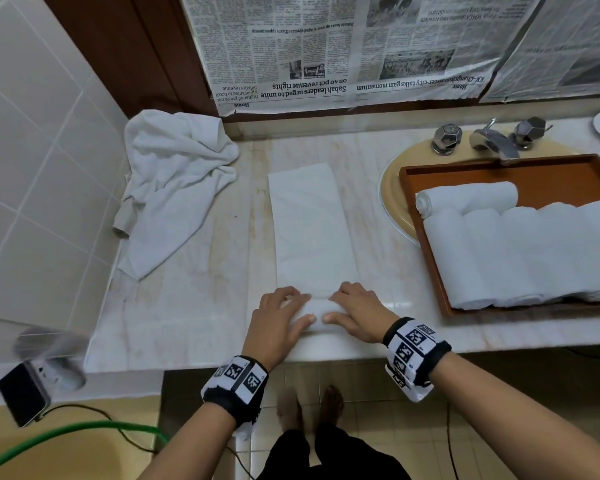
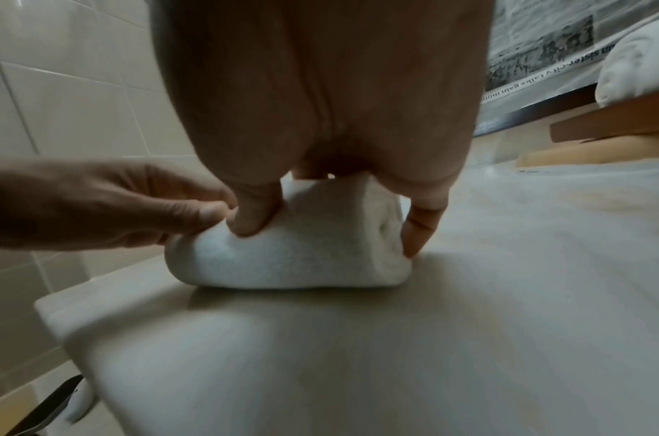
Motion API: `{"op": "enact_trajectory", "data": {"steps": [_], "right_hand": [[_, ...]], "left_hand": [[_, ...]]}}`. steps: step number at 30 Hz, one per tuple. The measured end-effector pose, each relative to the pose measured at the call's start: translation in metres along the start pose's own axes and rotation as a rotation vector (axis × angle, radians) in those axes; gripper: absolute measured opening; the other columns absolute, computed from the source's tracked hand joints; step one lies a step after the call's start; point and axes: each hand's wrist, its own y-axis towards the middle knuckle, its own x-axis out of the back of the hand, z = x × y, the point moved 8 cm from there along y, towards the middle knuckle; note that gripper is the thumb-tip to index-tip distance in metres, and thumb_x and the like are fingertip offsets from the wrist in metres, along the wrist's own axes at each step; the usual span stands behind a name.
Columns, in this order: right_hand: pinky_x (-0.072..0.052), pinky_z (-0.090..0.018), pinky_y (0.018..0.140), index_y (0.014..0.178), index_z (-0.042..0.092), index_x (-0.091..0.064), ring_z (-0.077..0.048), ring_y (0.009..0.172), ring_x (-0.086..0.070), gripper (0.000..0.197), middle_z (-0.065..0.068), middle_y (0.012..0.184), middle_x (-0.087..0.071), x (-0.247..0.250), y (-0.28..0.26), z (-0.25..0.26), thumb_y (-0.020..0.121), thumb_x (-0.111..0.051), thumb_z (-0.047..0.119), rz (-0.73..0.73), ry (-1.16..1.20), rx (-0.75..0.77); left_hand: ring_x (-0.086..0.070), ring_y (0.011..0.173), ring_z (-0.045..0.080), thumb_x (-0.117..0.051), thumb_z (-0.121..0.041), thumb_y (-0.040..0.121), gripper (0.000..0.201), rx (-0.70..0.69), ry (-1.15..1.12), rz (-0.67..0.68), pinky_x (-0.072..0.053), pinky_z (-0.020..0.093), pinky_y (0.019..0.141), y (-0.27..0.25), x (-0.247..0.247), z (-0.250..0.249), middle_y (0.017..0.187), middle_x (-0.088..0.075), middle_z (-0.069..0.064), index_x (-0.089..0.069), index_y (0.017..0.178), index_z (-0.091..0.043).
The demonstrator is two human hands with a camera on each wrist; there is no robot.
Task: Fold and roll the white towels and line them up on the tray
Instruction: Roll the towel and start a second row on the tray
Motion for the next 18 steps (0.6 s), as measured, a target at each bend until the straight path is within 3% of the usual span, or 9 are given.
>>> {"op": "enact_trajectory", "data": {"steps": [2,5,8,10,13,14,16,18], "right_hand": [[-0.035,-0.039,0.097,0.127,0.018,-0.056,-0.023,0.117,-0.043,0.061,-0.004,0.12,-0.049,-0.002,-0.003,0.0,0.092,-0.036,0.064,0.039,0.031,-0.004],[-0.035,-0.04,0.098,0.13,0.02,-0.054,-0.023,0.117,-0.046,0.061,-0.002,0.12,-0.052,-0.004,-0.012,0.003,0.092,-0.033,0.063,0.049,0.028,-0.019],[-0.037,-0.042,0.096,0.129,0.021,-0.055,-0.023,0.109,-0.054,0.044,0.0,0.118,-0.056,0.006,-0.026,0.016,0.099,-0.037,0.048,-0.221,-0.163,0.049],[-0.046,-0.042,0.087,0.121,0.017,-0.06,-0.024,0.099,-0.059,0.05,-0.002,0.112,-0.06,0.003,-0.034,0.027,0.089,-0.044,0.051,-0.324,-0.276,0.111],[-0.05,-0.041,0.086,0.12,0.013,-0.06,-0.024,0.098,-0.061,0.061,-0.004,0.111,-0.061,-0.01,-0.032,0.029,0.076,-0.061,0.056,-0.298,-0.288,0.133],[-0.05,-0.04,0.084,0.118,0.013,-0.061,-0.025,0.096,-0.061,0.058,-0.004,0.11,-0.061,-0.008,-0.029,0.028,0.077,-0.06,0.054,-0.284,-0.261,0.134],[-0.045,-0.038,0.086,0.118,0.014,-0.061,-0.024,0.099,-0.058,0.054,-0.003,0.111,-0.059,-0.001,-0.021,0.022,0.083,-0.05,0.053,-0.257,-0.167,0.134],[-0.037,-0.035,0.091,0.125,0.017,-0.059,-0.021,0.108,-0.049,0.049,-0.001,0.118,-0.053,0.004,-0.013,0.017,0.09,-0.053,0.051,-0.188,-0.068,0.132]], "left_hand": [[-0.039,0.124,0.015,-0.041,-0.072,0.089,0.064,-0.039,0.016,0.034,-0.041,0.037,0.095,-0.01,-0.009,-0.001,0.137,-0.047,-0.01,-0.051,0.14,-0.036],[-0.037,0.122,0.011,-0.041,-0.075,0.085,0.066,0.007,-0.059,0.067,-0.038,0.035,0.098,-0.017,-0.013,0.002,0.131,-0.051,-0.013,-0.054,0.138,-0.037],[-0.04,0.113,0.009,-0.038,-0.077,0.082,0.068,0.059,-0.121,0.109,-0.037,0.034,0.097,-0.009,-0.013,0.004,0.119,-0.057,-0.014,-0.061,0.131,-0.036],[-0.045,0.108,0.011,-0.037,-0.079,0.08,0.069,0.097,-0.162,0.155,-0.039,0.035,0.095,0.0,-0.015,0.008,0.113,-0.06,-0.012,-0.065,0.126,-0.036],[-0.057,0.097,0.015,-0.038,-0.078,0.079,0.066,0.118,-0.221,0.19,-0.043,0.034,0.088,0.012,-0.014,0.009,0.1,-0.066,-0.008,-0.072,0.112,-0.032],[-0.058,0.095,0.014,-0.037,-0.077,0.079,0.067,0.118,-0.229,0.192,-0.042,0.033,0.086,0.015,-0.013,0.007,0.099,-0.067,-0.007,-0.072,0.11,-0.03],[-0.055,0.103,0.014,-0.035,-0.076,0.08,0.066,0.124,-0.224,0.154,-0.042,0.033,0.09,0.016,-0.01,0.005,0.109,-0.063,-0.007,-0.069,0.116,-0.033],[-0.042,0.113,0.012,-0.035,-0.076,0.081,0.065,0.101,-0.175,0.079,-0.037,0.032,0.095,0.01,-0.004,0.004,0.125,-0.05,-0.012,-0.061,0.127,-0.038]]}}
